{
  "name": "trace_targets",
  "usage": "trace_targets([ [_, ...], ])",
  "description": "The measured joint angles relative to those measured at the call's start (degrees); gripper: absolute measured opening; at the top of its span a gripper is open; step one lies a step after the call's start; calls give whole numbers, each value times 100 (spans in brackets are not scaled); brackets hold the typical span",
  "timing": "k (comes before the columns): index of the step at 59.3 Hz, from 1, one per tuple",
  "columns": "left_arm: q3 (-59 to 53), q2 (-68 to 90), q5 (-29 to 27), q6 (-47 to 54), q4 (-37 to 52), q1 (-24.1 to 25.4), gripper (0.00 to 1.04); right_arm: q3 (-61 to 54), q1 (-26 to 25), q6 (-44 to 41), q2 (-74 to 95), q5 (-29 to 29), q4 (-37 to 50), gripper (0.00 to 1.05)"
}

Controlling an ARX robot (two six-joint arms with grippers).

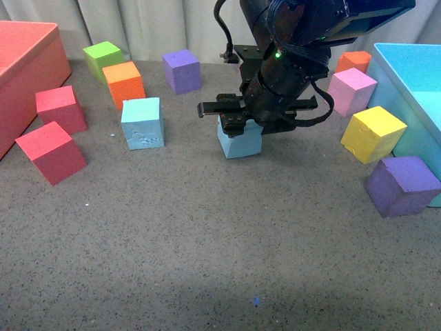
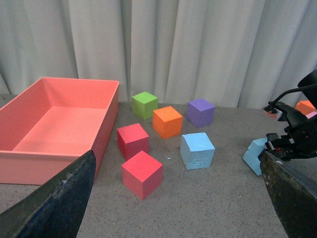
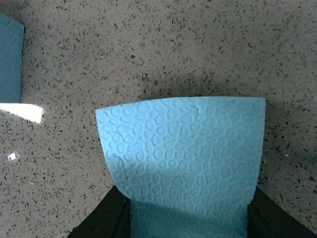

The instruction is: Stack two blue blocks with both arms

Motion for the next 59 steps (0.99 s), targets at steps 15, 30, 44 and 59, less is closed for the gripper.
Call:
trace_targets([
  [15,0,0,0,0,0,0,98,258,42,317,127,122,-168,40],
  [30,0,0,0,0,0,0,98,601,94,855,289,337,-400,39],
  [44,0,0,0,0,0,0,98,804,107,946,378,420,-544,47],
  [59,0,0,0,0,0,0,98,656,122,1016,302,378,-481,94],
])
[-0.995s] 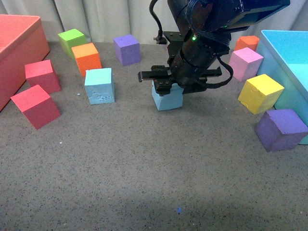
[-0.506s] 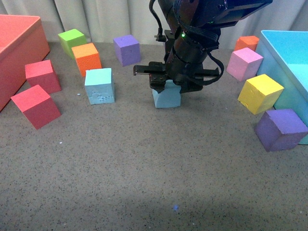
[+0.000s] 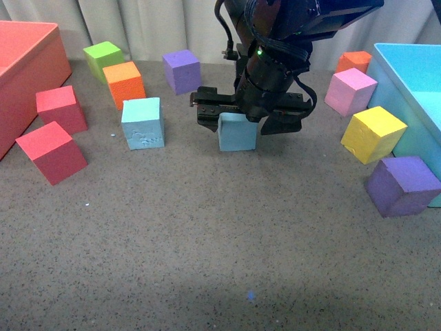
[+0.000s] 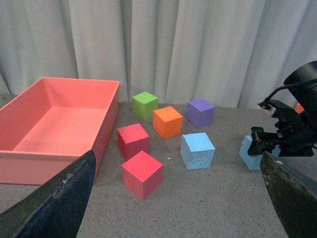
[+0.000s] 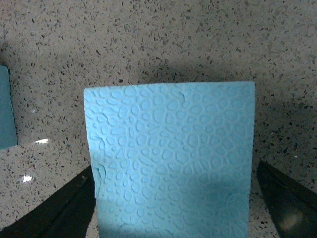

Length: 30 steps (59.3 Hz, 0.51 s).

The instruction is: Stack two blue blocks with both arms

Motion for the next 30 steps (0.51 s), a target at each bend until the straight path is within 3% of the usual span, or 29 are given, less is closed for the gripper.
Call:
trace_targets([
  [21,0,0,0,0,0,0,98,-433,4,-103,-708,70,247,95],
  [30,0,0,0,0,0,0,98,-1272,7,-289,-1377,236,1231,95],
])
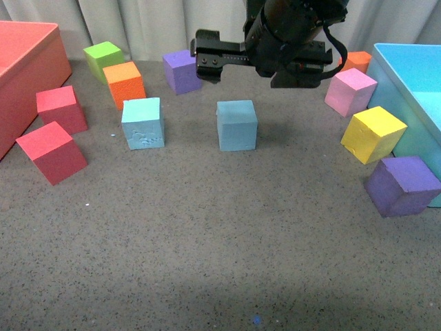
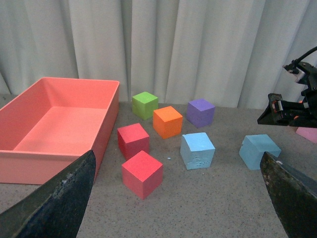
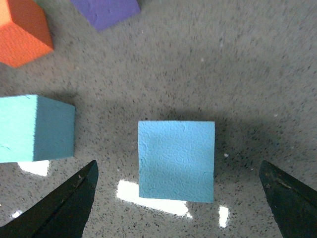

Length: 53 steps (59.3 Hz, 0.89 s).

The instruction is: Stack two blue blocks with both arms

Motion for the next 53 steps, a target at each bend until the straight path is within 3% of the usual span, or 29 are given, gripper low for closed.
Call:
trace_targets([
  [4,0,-2,0,0,0,0,98,-170,17,-129,-146,208,337,93],
  [7,0,0,2,0,0,0,98,-1152,13,-715,-323,1480,2546,82],
  [9,0,-2,13,0,0,0,98,-2052,-57,-1126,-525,1910,4087,73],
  [13,0,-2,-7,0,0,0,98,-3414,-286,-1436,-962,1882,6286,59],
  [18,0,-2,-2,0,0,0,98,-4511,-579,-1587,-1738,1705,7541,43],
  [33,0,-2,2,0,0,0,98,-6391,-1174,-1687,-3351,1176,7838,0],
  [53,0,-2,0,0,0,0,98,-7954,-1746,-1709,-5036,632,7654,1],
])
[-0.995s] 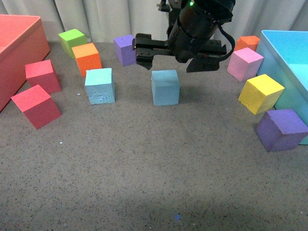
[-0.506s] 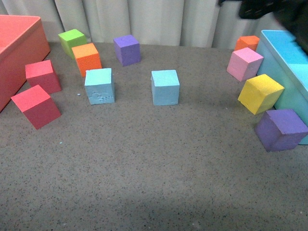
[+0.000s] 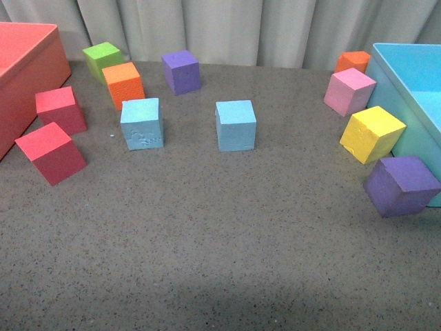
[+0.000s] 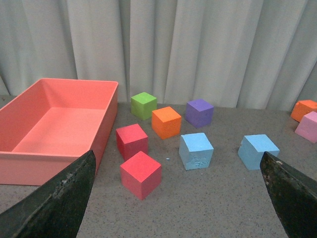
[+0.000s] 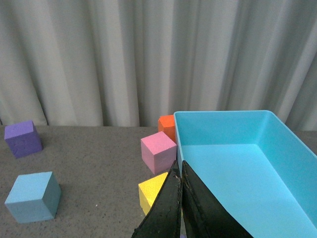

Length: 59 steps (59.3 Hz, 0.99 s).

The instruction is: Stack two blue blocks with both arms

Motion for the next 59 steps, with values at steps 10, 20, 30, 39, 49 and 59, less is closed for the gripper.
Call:
trace_targets([
  [10,0,0,-2,0,0,0,98,-433,-164,0,-769,-212,-341,1],
  [20,0,0,0,0,0,0,98,-778,-387,0,-1635,-442,-881,1],
  [30,0,0,-2,0,0,0,98,-975,-745,2,-2406,-745,-1436,1],
  [39,0,0,0,0,0,0,98,-1110,-752,2,-3104,-782,-1996,1],
  [49,0,0,0,0,0,0,98,-1193,-754,2,-3816,-785,-2605,1],
  [59,0,0,0,0,0,0,98,-1237,-754,2,-4509,-785,-3226,1],
])
